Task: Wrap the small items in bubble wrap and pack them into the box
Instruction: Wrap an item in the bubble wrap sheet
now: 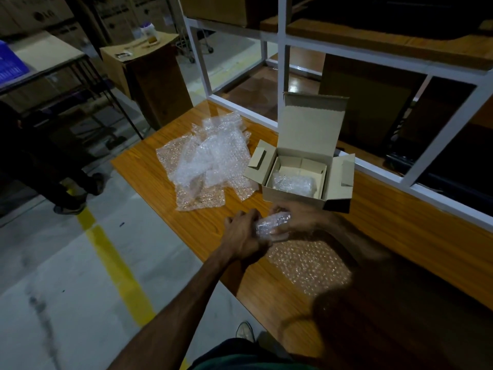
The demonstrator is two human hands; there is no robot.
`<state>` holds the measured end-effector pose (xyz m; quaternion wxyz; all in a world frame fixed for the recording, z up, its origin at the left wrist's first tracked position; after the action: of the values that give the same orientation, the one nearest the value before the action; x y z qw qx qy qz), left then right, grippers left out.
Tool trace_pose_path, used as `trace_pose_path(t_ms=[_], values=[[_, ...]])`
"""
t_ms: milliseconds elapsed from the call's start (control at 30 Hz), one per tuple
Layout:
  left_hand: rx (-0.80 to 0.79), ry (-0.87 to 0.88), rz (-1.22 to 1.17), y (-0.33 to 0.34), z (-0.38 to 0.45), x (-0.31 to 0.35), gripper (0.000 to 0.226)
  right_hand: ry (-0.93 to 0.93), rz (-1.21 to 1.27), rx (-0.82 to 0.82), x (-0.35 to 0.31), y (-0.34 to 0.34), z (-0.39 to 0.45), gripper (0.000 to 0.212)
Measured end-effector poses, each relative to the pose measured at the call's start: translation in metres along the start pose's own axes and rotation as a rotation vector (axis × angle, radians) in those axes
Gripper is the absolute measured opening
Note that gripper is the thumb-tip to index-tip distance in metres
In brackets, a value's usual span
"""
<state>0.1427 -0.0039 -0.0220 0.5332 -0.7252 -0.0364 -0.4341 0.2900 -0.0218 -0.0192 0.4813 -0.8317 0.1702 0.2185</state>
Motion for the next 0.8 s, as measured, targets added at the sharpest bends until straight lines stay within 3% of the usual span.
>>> trace_pose_path(t_ms=[200, 333, 567, 667, 700, 800], values=[[-0.060, 0.000, -0.037, 0.005, -0.002, 0.005, 0.076, 0.049, 0.056, -0.034, 0.012, 0.005, -0.003, 0.055], [-0.082, 0.004, -0.058, 0.006, 0.001, 0.005, 0.052, -0.004, 0.026, -0.027, 0.006, 0.006, -0.006, 0.061], [-0.103, 0.093, -0.170, 0.004, 0.002, 0.028, 0.031, 0.042, 0.106, -0.031, 0.004, 0.000, -0.010, 0.054], [-0.138, 0.017, -0.313, -0.003, 0.003, 0.024, 0.032, 0.018, 0.324, -0.051, 0.004, -0.003, -0.019, 0.028], [-0.148, -0.022, -0.349, -0.004, 0.004, 0.020, 0.034, 0.006, 0.334, -0.037, 0.004, -0.008, -0.020, 0.027], [-0.161, -0.129, -0.471, -0.012, 0.005, 0.011, 0.043, -0.010, 0.368, -0.016, 0.005, -0.016, -0.023, 0.067]])
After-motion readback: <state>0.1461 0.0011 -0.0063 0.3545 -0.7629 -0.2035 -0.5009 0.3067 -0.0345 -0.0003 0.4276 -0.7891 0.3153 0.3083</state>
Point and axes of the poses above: each hand's wrist, its own z-axis towards the middle knuckle, its own y-axis out of the palm, x = y × z, the point moved 10 cm from there along z, towards the middle knuckle, and after that the axes turned 14 degrees about -z, right-handed, at the moved point
